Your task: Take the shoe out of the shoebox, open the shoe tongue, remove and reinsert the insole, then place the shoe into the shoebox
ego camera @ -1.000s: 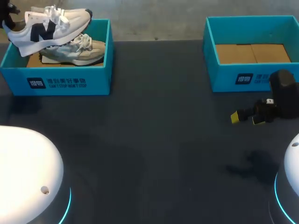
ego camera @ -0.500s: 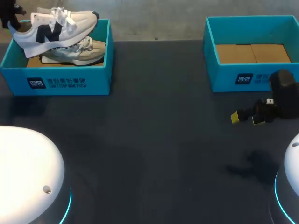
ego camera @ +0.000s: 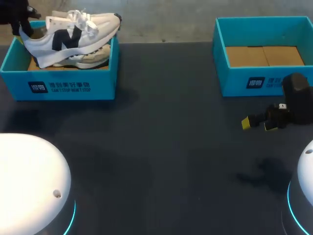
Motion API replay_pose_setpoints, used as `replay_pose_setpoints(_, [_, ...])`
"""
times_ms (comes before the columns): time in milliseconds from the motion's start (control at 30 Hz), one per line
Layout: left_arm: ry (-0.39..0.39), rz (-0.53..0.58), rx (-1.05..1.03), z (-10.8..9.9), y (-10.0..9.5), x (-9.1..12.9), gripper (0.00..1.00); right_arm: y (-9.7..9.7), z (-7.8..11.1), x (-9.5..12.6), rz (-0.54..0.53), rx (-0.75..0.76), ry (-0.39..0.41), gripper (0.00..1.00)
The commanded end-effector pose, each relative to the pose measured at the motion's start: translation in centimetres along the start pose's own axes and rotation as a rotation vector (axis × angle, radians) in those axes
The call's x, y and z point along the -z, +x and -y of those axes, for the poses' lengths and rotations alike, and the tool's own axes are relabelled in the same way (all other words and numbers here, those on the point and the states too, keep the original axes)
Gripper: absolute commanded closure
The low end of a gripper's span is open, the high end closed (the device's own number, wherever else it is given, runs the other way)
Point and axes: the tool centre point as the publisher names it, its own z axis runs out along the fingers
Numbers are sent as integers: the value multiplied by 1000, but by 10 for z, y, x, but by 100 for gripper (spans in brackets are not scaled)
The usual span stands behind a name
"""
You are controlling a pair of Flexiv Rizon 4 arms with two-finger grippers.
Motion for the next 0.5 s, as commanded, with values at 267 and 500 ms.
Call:
replay_pose_setpoints(267, [-37, -42, 28, 52, -69, 3, 100, 1, 1, 0, 3, -1, 0, 0])
replay_pose_setpoints(500, [-32, -63, -10, 73, -113, 1, 100, 1, 1, 0, 3, -1, 0, 0])
